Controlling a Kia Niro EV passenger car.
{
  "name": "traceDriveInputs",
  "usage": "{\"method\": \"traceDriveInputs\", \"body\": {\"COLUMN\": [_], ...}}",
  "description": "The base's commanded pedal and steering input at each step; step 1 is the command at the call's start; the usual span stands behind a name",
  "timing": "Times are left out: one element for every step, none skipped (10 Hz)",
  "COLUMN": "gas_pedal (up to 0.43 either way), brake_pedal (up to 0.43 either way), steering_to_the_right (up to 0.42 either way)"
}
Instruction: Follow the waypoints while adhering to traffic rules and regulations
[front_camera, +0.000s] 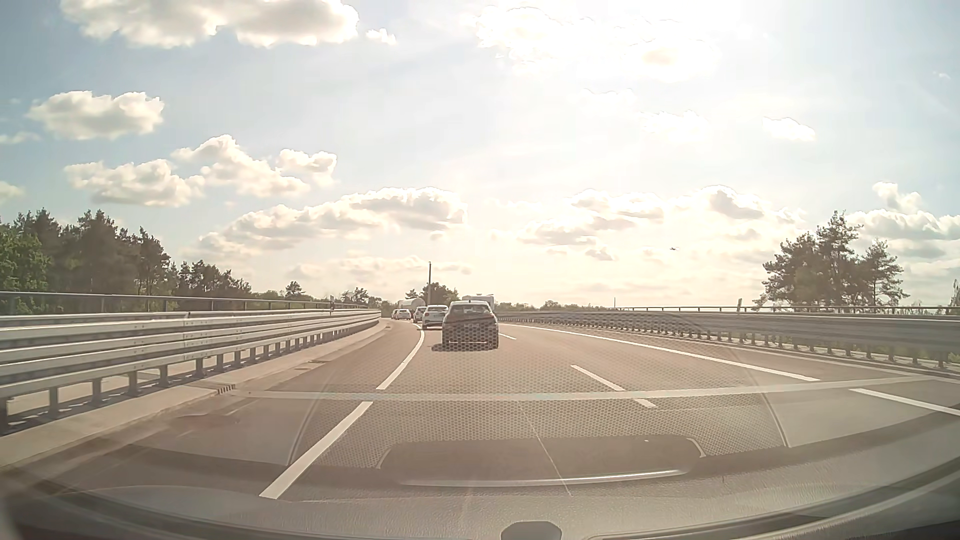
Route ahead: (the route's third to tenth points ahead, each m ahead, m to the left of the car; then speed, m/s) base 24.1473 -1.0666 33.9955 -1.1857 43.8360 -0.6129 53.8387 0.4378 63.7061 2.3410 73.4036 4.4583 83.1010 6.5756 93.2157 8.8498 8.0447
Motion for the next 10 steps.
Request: {"method": "traceDriveInputs", "body": {"gas_pedal": [0.130,0.118,0.098,0.087,0.087,0.087,0.079,0.079,0.079,0.079], "brake_pedal": [0.000,0.000,0.000,0.000,0.000,0.000,0.000,0.000,0.000,0.000], "steering_to_the_right": [-0.017,-0.019,-0.018,-0.018,-0.019,-0.019,-0.018,-0.019,-0.019,-0.018]}}
